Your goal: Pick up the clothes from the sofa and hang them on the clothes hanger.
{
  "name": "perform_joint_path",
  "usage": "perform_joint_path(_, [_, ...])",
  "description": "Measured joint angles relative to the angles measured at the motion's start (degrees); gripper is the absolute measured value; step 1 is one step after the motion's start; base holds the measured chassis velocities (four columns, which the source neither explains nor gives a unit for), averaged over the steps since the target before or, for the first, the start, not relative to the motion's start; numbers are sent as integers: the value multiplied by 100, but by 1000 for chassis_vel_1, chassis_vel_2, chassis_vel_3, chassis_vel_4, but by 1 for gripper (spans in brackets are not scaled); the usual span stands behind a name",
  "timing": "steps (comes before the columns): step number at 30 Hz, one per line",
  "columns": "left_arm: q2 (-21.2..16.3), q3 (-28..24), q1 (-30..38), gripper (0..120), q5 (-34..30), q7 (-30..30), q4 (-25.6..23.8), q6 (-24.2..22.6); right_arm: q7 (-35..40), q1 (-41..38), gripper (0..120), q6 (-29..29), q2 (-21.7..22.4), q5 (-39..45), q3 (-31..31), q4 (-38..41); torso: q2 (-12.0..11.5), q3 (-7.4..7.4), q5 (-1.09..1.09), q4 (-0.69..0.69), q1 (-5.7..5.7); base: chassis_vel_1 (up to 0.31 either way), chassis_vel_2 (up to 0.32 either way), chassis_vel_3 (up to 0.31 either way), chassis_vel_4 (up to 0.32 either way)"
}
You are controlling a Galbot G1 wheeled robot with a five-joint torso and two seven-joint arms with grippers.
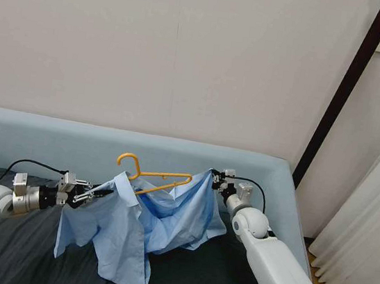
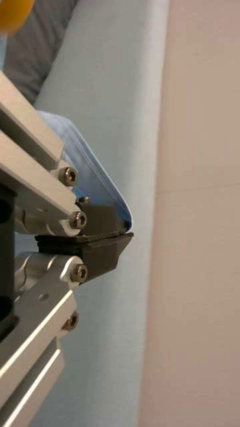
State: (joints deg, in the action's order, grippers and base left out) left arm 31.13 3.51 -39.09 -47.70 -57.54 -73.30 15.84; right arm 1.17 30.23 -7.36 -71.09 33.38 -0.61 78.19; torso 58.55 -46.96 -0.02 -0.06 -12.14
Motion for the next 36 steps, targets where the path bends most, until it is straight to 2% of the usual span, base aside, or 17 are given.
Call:
perform_joint_path(4, [89, -40, 115, 8, 205, 65, 101, 0, 16, 22, 0, 234, 152, 214, -34, 490, 0, 0, 0, -1, 0, 0, 0, 0, 0])
perform_joint_path(16, [397, -80, 239, 8, 825, -75, 338, -35, 20, 13, 0, 840, 447, 504, -107, 1293, 0, 0, -2, -1, 0, 0, 0, 0, 0])
perform_joint_path(20, [464, -39, 220, 8, 920, 285, 379, -36, 42, 64, 0, 851, 528, 507, -154, 1627, 0, 0, -1, -1, 0, 0, 0, 0, 0])
perform_joint_path(30, [490, 12, 230, 8, 920, 748, 524, -27, 66, 204, 0, 945, 643, 671, -262, 2137, 0, 0, -1, 0, 0, 0, 0, 0, 0])
perform_joint_path(36, [682, -11, 181, 8, 864, 1238, 455, -25, -778, 468, 0, 1576, 764, 978, -215, 2304, 1, 1, -1, -1, 0, 0, 0, 0, 0])
